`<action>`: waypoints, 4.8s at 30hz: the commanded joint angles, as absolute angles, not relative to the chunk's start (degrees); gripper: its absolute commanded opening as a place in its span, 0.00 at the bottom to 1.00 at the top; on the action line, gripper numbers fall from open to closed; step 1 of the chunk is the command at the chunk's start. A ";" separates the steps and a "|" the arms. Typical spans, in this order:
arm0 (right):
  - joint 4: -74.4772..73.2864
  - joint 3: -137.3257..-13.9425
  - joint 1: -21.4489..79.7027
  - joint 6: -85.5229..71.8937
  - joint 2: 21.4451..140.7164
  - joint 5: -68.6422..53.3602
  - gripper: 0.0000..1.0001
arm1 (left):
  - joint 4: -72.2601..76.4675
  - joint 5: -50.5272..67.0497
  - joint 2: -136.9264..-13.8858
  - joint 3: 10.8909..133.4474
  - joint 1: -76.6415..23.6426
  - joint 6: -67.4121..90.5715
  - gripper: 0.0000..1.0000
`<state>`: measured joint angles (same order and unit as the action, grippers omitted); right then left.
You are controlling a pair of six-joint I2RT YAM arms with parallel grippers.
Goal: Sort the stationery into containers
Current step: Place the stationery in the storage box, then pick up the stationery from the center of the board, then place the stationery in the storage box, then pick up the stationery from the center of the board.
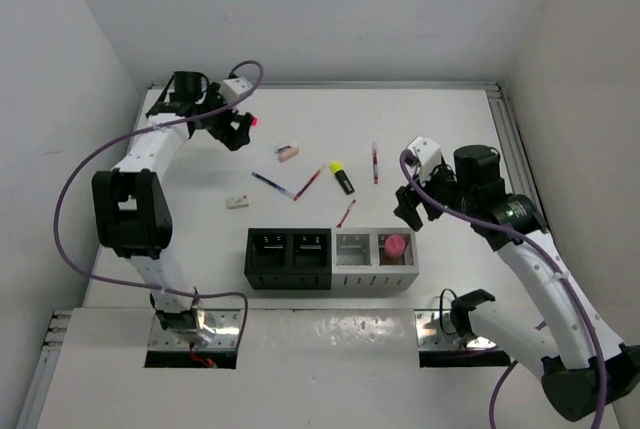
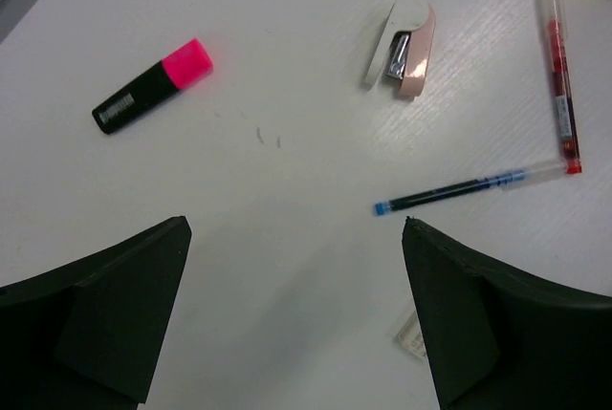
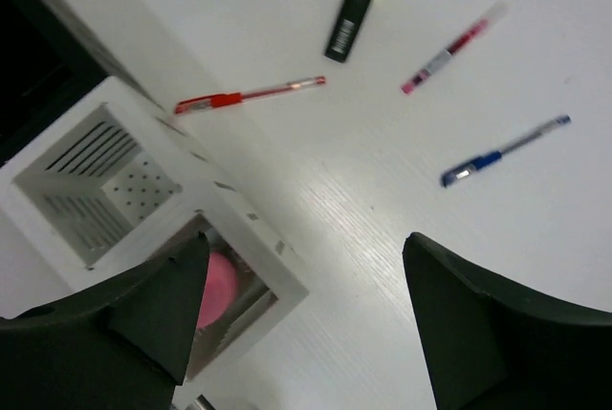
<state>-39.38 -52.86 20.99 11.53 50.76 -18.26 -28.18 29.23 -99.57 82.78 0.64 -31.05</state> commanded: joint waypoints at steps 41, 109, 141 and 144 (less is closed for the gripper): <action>-50.63 -65.39 4.92 9.23 67.67 -15.82 0.75 | -29.88 15.03 -130.78 103.45 -16.26 -31.03 0.55; -49.75 -61.87 1.85 15.73 79.45 -17.49 0.73 | -66.02 33.48 -61.26 64.23 -24.26 -67.86 0.92; -48.96 -62.84 0.26 9.06 79.10 -14.59 0.72 | -44.75 32.52 -100.28 68.03 4.22 -68.03 0.80; -49.13 -62.49 0.18 8.70 78.49 -13.62 0.72 | -41.68 31.99 -101.69 66.80 3.25 -67.42 0.79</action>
